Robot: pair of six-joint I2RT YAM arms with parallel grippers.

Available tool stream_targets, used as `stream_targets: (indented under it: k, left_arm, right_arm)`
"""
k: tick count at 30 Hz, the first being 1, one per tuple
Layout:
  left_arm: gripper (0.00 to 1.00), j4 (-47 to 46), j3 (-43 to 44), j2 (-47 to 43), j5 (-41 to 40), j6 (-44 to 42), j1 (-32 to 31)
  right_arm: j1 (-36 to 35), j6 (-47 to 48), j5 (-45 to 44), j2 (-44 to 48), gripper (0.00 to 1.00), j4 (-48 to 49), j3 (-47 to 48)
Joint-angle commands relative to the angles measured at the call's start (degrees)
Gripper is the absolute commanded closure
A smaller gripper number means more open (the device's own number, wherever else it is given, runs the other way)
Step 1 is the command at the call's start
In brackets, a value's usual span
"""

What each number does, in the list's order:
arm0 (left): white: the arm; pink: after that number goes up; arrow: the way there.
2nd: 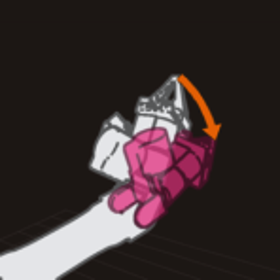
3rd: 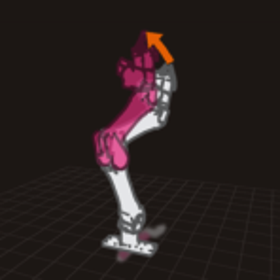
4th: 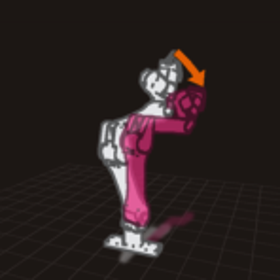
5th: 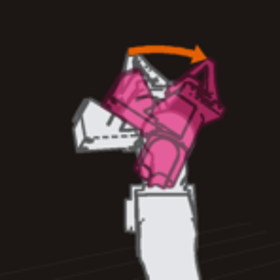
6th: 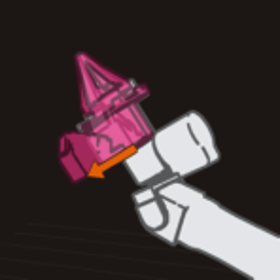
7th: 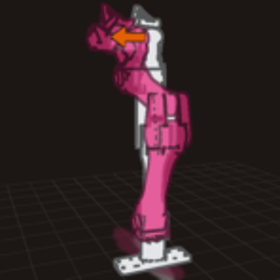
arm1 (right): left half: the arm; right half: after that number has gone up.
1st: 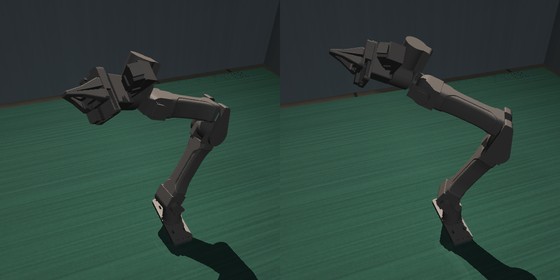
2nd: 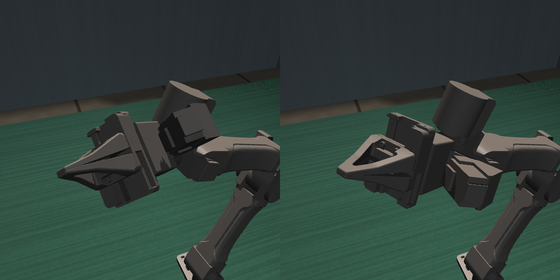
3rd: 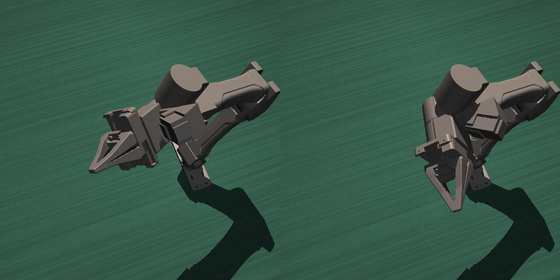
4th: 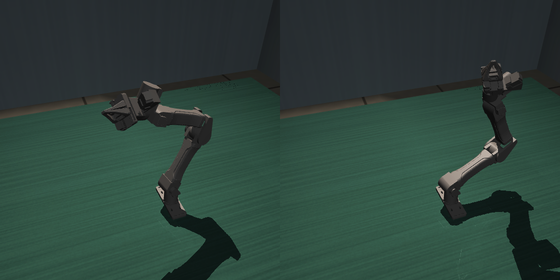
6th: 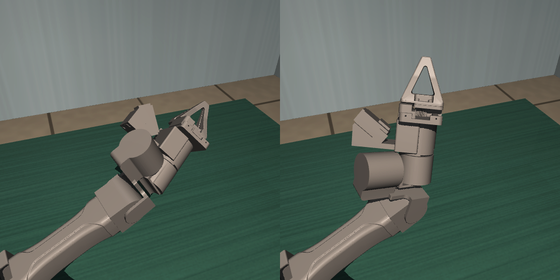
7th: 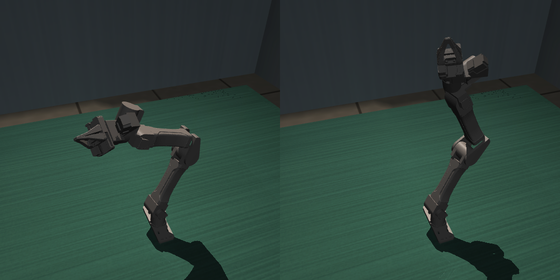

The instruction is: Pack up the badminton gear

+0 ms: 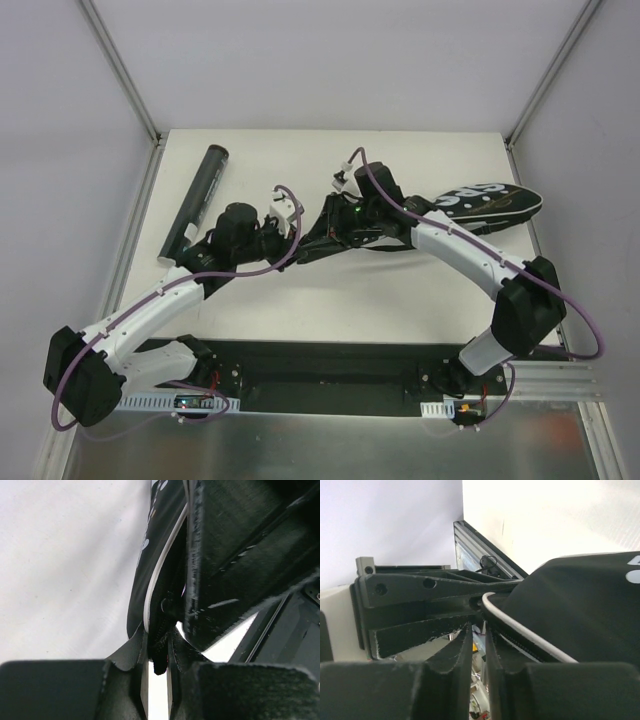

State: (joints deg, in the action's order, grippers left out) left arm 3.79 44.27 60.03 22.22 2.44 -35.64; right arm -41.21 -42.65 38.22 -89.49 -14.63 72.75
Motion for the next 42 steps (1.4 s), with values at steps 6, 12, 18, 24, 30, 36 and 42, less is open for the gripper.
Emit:
stream_targets:
  k: [6, 12, 18, 24, 30, 36, 42]
  left_arm:
    - [1.00, -2.83, -0.59, -0.27, -3.77, 10.54, 3.62]
    - [1.00, -2.30, -0.68, 5.26, 6.16, 24.42, 11.19]
    - [0.98, 0.95, 0.02, 10.54, 10.56, 36.91, 19.54]
    - [0.54, 11.47, 5.02, 9.94, 6.54, 35.02, 22.81]
    - [0.35, 20.55, 7.76, 3.00, 0.11, 29.56, 22.81]
    - [0.38, 23.37, 11.17, -4.21, 1.41, 23.85, 22.28]
    - [0.39, 23.45, 20.23, -5.54, 3.81, 18.75, 14.91]
  right_arm:
    - [11.75, 8.09, 5.29, 11.26, 0.44, -6.53, 2.84]
    - [20.38, 23.82, 0.82, 16.28, 0.34, -27.34, 8.27]
    - [20.29, 36.14, -13.33, 18.12, 0.29, -43.71, 11.71]
    - [20.38, 36.68, -19.32, 21.28, 0.27, -46.89, 10.57]
    - [20.29, 37.38, -25.73, 23.57, 0.14, -49.96, 12.41]
    - [20.38, 37.64, -32.50, 25.68, 0.04, -51.90, 13.91]
    - [20.38, 37.12, -33.12, 35.32, 0.04, -45.17, 10.85]
